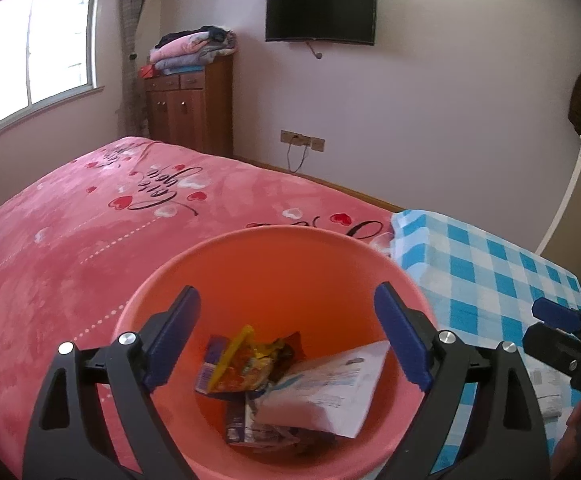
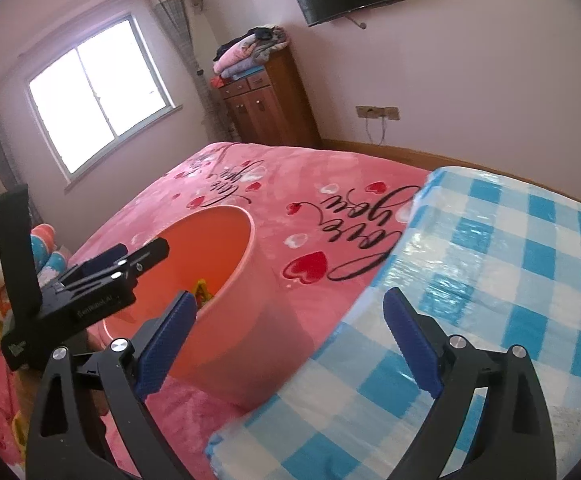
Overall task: Collect trash
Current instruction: 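Move both tools back over the table toward the blue tissue pack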
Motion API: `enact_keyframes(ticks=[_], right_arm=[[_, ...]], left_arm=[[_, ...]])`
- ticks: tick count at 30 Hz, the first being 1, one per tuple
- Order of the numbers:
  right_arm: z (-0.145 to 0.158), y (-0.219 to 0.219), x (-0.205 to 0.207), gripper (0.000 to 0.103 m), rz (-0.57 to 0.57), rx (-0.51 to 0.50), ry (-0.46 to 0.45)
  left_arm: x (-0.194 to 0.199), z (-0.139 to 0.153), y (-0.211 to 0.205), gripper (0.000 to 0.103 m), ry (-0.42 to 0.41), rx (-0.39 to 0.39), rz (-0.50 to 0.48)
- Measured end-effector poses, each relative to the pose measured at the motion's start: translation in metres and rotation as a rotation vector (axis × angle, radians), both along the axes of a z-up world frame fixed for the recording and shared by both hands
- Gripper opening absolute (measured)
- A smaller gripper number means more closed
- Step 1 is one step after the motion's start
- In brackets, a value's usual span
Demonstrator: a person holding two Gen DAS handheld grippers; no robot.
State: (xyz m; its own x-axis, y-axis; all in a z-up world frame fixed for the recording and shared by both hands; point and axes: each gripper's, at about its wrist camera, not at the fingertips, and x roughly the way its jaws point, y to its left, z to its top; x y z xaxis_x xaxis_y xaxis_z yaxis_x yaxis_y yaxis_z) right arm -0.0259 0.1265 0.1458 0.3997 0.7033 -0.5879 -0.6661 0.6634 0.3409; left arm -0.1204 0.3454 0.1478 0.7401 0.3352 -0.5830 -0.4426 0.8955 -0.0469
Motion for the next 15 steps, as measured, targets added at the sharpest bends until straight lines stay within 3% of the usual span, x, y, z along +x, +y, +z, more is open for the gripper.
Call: enact_keyframes(ticks=[15], right_arm=[[-0.008,-0.055,-0.022,0.094,-0.101,-0.040,-0.062]], left_arm=[[0.010,0.012,-0.059,0.095,-0.003,0.046,-0.101]])
